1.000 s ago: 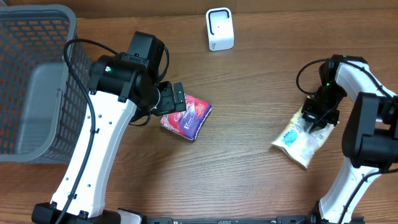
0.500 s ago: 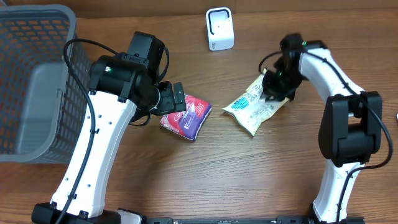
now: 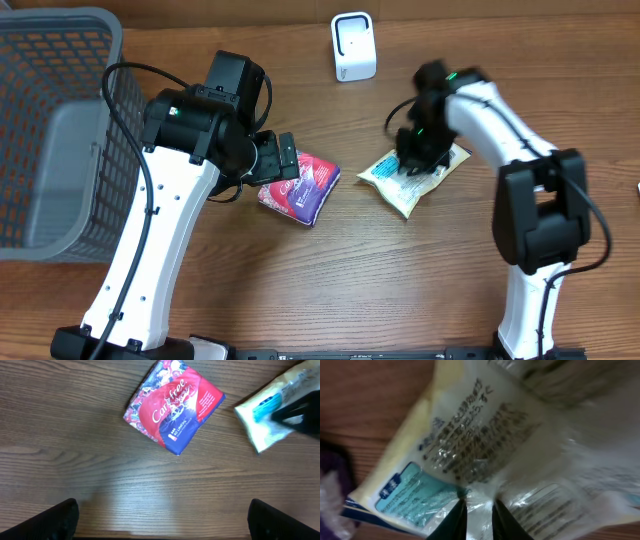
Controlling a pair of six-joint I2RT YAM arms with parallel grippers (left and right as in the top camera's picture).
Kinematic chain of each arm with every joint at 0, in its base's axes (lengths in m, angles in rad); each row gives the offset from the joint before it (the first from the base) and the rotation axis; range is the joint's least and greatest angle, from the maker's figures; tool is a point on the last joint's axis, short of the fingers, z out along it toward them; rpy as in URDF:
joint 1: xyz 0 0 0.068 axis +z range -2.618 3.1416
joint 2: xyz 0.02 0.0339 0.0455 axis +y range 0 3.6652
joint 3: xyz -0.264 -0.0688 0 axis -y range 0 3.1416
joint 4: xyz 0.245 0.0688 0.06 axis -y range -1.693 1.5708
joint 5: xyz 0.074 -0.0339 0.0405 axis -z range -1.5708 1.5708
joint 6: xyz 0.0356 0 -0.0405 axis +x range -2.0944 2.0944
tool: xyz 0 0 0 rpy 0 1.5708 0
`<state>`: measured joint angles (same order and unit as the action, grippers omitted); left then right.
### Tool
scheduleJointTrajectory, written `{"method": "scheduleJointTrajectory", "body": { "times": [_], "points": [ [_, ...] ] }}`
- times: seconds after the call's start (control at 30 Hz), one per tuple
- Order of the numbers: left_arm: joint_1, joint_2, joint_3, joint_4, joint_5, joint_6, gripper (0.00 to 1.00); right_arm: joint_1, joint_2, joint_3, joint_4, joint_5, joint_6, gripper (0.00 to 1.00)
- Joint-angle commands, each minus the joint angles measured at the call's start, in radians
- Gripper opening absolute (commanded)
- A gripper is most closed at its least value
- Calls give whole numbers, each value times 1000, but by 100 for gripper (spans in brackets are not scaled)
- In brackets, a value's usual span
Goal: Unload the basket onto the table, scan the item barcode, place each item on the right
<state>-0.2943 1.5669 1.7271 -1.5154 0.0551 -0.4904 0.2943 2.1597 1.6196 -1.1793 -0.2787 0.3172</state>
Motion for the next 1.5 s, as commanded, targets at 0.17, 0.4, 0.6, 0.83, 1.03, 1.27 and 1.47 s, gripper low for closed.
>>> {"method": "scheduleJointTrajectory", "body": {
  "times": [0.17, 0.4, 0.6, 0.83, 1.03, 1.27, 1.47],
  "points": [
    [-1, -11, 14, 2, -7, 16, 100, 21, -10, -26, 21, 97, 53, 14],
    [-1, -11, 14, 2, -7, 16, 100, -84, -11, 302, -179, 200, 24, 38],
    [-1, -11, 14, 2, -7, 16, 100, -156, -3, 280, -43, 168, 24, 38],
    [-1, -11, 14, 2, -7, 16, 100, -144, -1, 32, 245, 132, 76, 38],
    [-1, -11, 14, 2, -7, 16, 100, -163, -5, 124, 211, 191, 77, 35],
    [-1, -11, 14, 2, -7, 16, 100, -188, -5, 597, -220, 230, 3, 63],
    [-1, -11, 14, 2, -7, 16, 100, -97, -5, 695, -372, 200, -57, 75]
  ]
}}
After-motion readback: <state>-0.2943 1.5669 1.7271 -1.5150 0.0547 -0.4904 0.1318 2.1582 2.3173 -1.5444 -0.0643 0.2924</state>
